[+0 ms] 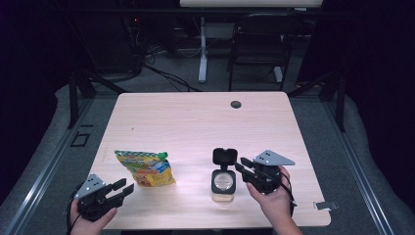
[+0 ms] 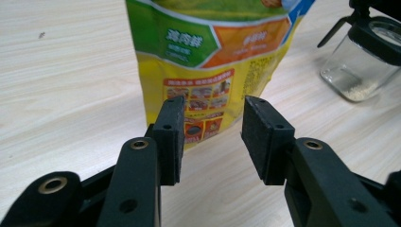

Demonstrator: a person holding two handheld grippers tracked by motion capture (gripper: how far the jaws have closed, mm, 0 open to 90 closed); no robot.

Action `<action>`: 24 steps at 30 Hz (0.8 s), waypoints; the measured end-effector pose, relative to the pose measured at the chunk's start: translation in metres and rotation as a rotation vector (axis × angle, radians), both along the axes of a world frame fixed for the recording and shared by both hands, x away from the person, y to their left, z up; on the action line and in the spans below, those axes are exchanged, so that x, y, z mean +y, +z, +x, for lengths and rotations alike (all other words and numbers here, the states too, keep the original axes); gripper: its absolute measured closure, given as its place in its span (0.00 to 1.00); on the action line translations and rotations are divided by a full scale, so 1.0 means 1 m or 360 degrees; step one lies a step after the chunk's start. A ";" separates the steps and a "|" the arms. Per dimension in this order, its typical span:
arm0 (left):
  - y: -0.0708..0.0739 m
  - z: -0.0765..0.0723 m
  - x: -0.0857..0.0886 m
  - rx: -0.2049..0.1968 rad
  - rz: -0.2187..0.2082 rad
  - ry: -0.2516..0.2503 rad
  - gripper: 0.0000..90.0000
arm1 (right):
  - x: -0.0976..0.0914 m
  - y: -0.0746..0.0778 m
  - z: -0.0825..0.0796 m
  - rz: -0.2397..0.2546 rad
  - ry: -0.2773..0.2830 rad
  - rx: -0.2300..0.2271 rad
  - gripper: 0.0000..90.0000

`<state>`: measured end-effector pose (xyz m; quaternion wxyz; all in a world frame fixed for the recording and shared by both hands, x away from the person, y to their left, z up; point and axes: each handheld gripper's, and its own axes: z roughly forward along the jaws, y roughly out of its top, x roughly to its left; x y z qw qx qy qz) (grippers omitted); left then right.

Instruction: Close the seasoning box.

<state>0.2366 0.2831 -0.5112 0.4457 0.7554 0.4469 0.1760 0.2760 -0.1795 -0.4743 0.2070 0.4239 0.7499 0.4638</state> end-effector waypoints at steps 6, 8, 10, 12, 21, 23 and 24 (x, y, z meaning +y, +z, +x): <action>0.017 0.008 0.009 -0.0039 -0.0056 0.0072 0.63 | 0.015 0.009 -0.001 -0.0045 0.0082 -0.0052 0.76; 0.023 0.012 0.012 -0.0045 -0.0061 0.0075 0.58 | 0.022 0.012 0.000 -0.0059 0.0117 -0.0056 0.76; 0.030 0.021 0.014 -0.0013 -0.0086 0.0066 0.56 | 0.035 0.017 0.002 -0.0084 0.0162 -0.0084 0.75; 0.033 0.023 0.015 -0.0018 -0.0089 0.0066 0.55 | 0.040 0.018 0.002 -0.0084 0.0177 -0.0093 0.75; 0.040 0.037 0.008 -0.0043 -0.0154 0.0037 0.55 | 0.076 0.020 0.011 -0.0110 0.0331 -0.0072 0.75; 0.040 0.037 0.006 -0.0057 -0.0141 0.0027 0.58 | 0.083 0.018 0.012 -0.0112 0.0360 -0.0059 0.75; 0.040 0.037 0.005 -0.0065 -0.0120 0.0026 0.59 | 0.086 0.017 0.012 -0.0108 0.0372 -0.0061 0.75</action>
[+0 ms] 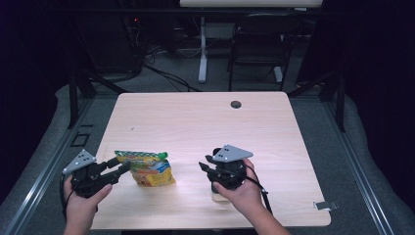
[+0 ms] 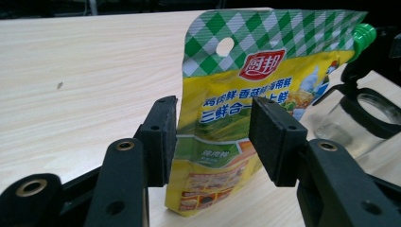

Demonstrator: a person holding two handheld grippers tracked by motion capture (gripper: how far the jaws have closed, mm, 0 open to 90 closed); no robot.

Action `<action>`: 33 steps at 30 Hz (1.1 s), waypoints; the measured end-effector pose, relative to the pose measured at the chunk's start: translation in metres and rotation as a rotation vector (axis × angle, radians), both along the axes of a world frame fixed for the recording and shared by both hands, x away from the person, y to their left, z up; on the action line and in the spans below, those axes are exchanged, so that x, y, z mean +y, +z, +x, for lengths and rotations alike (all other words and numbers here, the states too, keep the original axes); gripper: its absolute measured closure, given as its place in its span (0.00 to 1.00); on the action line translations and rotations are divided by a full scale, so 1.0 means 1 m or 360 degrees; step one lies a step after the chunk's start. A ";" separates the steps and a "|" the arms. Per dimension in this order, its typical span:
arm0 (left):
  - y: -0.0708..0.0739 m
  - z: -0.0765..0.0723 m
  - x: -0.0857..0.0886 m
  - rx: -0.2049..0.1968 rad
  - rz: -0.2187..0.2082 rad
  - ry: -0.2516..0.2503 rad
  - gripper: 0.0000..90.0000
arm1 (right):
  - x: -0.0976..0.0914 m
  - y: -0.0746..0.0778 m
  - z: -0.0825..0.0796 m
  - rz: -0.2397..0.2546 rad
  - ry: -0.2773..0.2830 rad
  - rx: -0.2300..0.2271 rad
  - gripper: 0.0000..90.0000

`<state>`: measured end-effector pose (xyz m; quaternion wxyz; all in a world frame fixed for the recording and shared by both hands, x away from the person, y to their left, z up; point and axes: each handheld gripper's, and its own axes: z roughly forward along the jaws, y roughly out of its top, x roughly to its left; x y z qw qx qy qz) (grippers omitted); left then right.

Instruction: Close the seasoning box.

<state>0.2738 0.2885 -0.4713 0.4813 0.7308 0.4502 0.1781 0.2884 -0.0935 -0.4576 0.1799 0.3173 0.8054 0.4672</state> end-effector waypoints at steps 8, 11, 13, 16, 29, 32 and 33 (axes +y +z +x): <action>-0.006 -0.001 0.003 0.0005 0.0004 0.0005 0.64 | 0.025 -0.013 0.005 0.0010 0.0138 0.0036 0.77; -0.007 -0.001 0.004 0.0014 -0.0001 0.0005 0.68 | 0.040 -0.018 0.008 0.0000 0.0197 0.0046 0.80; -0.007 -0.001 0.004 0.0006 0.0002 0.0006 0.69 | 0.046 -0.020 0.010 0.0004 0.0215 0.0056 0.81; -0.008 -0.001 0.004 -0.0001 0.0014 0.0005 0.69 | 0.055 -0.024 0.014 0.0022 0.0232 0.0072 0.82; -0.007 -0.001 0.002 0.0000 0.0018 0.0000 0.71 | 0.084 -0.027 0.023 0.0050 0.0260 0.0097 0.88; -0.007 -0.001 0.002 0.0001 0.0016 -0.0003 0.71 | 0.086 -0.027 0.024 0.0032 0.0258 0.0103 0.91; -0.007 -0.001 0.002 0.0001 0.0015 -0.0005 0.72 | 0.086 -0.026 0.025 0.0045 0.0268 0.0113 0.96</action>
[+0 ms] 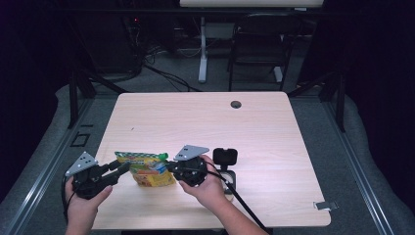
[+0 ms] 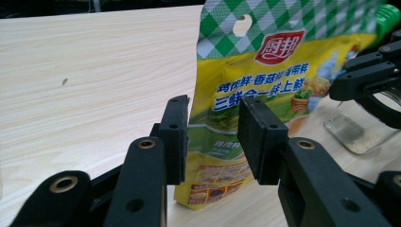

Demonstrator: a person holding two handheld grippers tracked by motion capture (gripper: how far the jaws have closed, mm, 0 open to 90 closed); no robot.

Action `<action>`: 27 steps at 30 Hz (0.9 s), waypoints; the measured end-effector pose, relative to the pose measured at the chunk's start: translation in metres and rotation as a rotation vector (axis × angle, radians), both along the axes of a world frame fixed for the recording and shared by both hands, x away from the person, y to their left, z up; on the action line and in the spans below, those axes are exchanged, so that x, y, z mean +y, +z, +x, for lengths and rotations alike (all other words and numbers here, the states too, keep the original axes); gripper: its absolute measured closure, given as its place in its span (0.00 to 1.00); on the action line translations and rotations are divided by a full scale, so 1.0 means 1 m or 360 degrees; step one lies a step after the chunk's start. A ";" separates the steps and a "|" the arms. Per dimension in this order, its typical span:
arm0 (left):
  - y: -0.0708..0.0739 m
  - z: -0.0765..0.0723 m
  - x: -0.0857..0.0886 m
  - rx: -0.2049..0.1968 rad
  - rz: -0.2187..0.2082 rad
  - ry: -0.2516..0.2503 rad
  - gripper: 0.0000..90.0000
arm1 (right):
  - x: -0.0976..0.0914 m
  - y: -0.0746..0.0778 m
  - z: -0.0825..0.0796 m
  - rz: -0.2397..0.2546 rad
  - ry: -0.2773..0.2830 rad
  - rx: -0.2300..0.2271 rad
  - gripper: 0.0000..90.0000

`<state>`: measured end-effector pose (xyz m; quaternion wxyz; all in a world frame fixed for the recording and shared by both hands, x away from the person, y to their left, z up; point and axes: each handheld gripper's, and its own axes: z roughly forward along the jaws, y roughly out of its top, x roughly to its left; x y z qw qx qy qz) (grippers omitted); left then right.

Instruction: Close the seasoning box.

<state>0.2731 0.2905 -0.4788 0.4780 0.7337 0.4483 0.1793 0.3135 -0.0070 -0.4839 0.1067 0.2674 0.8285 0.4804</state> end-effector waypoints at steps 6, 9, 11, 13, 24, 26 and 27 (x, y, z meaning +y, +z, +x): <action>0.001 -0.001 -0.004 0.0004 0.0001 -0.0015 0.74 | -0.003 0.004 -0.002 -0.0028 0.0014 -0.0016 0.99; 0.001 -0.002 -0.009 0.0011 0.0006 -0.0040 0.74 | -0.008 0.006 -0.004 -0.0053 0.0031 -0.0012 0.99; 0.002 -0.004 -0.014 0.0011 0.0012 -0.0063 0.75 | -0.013 0.007 -0.006 -0.0072 0.0031 -0.0012 0.99; 0.002 -0.006 -0.020 0.0007 0.0017 -0.0085 0.75 | -0.019 0.009 -0.009 -0.0095 0.0033 -0.0013 0.99; 0.002 -0.014 -0.052 0.0001 0.0017 -0.0238 0.76 | -0.056 0.013 -0.026 -0.0155 0.0025 -0.0015 0.99; 0.003 -0.015 -0.058 0.0001 0.0034 -0.0260 0.76 | -0.062 0.014 -0.028 -0.0158 0.0018 -0.0014 0.99; 0.002 -0.015 -0.060 -0.0003 0.0030 -0.0271 0.76 | -0.066 0.014 -0.029 -0.0162 0.0017 -0.0008 0.99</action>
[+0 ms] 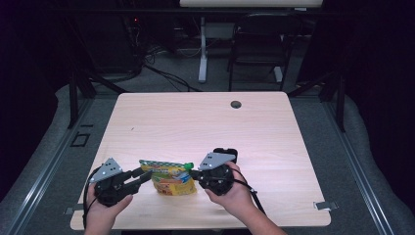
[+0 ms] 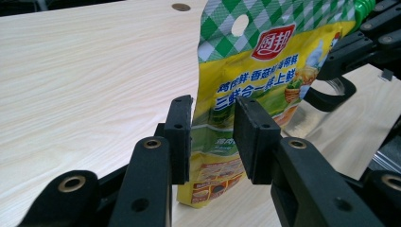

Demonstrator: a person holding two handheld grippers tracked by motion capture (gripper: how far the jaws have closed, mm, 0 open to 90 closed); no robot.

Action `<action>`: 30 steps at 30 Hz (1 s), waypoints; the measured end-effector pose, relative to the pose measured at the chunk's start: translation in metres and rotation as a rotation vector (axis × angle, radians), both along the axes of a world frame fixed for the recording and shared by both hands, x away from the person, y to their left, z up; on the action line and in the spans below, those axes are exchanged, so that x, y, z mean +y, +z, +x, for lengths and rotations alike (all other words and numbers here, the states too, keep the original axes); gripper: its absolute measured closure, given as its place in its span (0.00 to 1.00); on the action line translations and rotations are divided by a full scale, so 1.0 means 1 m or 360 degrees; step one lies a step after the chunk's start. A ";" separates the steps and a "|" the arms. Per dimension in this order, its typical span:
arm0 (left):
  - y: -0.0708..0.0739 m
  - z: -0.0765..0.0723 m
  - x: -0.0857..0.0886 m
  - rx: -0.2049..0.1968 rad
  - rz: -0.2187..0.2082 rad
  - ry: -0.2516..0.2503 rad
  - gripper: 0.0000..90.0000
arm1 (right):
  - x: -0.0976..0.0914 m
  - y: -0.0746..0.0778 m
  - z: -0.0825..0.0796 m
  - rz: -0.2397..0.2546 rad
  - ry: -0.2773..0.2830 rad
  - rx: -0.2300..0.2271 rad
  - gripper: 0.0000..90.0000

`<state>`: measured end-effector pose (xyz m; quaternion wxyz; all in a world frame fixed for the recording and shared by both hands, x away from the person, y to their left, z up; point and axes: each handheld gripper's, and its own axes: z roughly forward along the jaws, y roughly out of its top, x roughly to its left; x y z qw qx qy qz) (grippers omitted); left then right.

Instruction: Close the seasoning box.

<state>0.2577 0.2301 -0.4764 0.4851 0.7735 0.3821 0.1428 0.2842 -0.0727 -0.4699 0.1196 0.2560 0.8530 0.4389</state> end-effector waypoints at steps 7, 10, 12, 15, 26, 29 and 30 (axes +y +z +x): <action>0.000 -0.002 -0.011 0.0005 -0.0006 -0.0059 0.76 | -0.017 0.001 -0.006 0.0001 -0.0016 0.0015 0.99; 0.000 -0.002 -0.012 0.0003 0.0001 -0.0072 0.76 | -0.021 0.001 -0.007 -0.0003 -0.0014 0.0023 0.98; -0.001 -0.002 -0.012 -0.0007 -0.0017 -0.0068 0.76 | -0.022 0.001 -0.006 0.0002 -0.0005 0.0038 0.90; 0.000 -0.002 -0.010 -0.0007 -0.0018 -0.0068 0.75 | -0.022 0.002 -0.006 0.0002 0.0011 0.0040 0.88; 0.006 -0.008 0.006 -0.0035 -0.0025 -0.0014 0.74 | -0.034 0.033 -0.013 -0.0011 0.0037 -0.0030 0.79; 0.007 -0.008 0.011 -0.0036 -0.0020 0.0004 0.74 | -0.034 0.041 -0.013 -0.0007 0.0052 -0.0052 0.79; 0.007 -0.008 0.012 -0.0039 -0.0036 0.0021 0.74 | -0.033 0.044 -0.013 -0.0010 0.0056 -0.0065 0.79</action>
